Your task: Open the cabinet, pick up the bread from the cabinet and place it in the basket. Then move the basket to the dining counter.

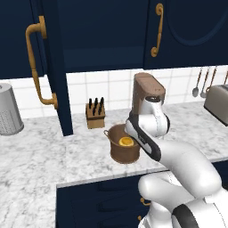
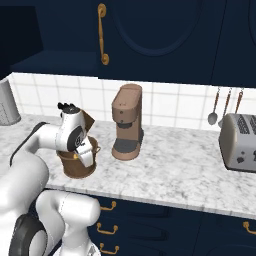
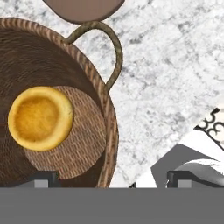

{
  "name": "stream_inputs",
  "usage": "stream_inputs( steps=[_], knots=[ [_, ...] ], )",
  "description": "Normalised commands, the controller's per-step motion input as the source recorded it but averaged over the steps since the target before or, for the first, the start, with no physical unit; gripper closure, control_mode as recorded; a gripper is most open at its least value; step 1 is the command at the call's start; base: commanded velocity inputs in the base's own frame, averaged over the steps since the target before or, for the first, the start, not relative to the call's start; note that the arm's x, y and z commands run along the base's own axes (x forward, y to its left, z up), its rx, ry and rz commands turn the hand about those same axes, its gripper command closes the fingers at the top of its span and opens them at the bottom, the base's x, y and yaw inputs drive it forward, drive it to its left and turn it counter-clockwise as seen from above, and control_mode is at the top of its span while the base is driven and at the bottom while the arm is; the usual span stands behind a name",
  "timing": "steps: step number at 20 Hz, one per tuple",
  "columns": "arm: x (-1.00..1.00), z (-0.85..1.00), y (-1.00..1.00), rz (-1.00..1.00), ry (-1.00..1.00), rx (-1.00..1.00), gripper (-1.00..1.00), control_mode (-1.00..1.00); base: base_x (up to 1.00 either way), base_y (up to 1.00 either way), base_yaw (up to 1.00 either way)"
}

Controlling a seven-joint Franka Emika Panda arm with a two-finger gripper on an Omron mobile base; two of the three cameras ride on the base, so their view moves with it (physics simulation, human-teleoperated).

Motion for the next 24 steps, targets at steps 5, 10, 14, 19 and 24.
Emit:
stream_inputs(
  steps=[5, 10, 14, 19, 24],
  knots=[
    [0.13, -0.13, 0.0, -0.02, 0.0, 0.0, -1.0, -1.0, 0.0, 0.0, 0.0],
    [0.01, -0.43, 0.0, 0.0, 0.0, 0.0, -1.0, -1.0, 0.0, 0.0, 0.0],
    [0.0, -0.28, 0.03, 0.0, 0.0, 0.0, -1.0, -1.0, 0.0, 0.0, 0.0],
    [0.0, -0.21, 0.11, 0.0, 0.0, 0.0, 1.0, -1.0, 0.0, 0.0, 0.0],
    [0.0, -0.12, 0.09, -0.01, 0.01, 0.0, 1.0, -1.0, 0.0, 0.0, 0.0]
  ],
)
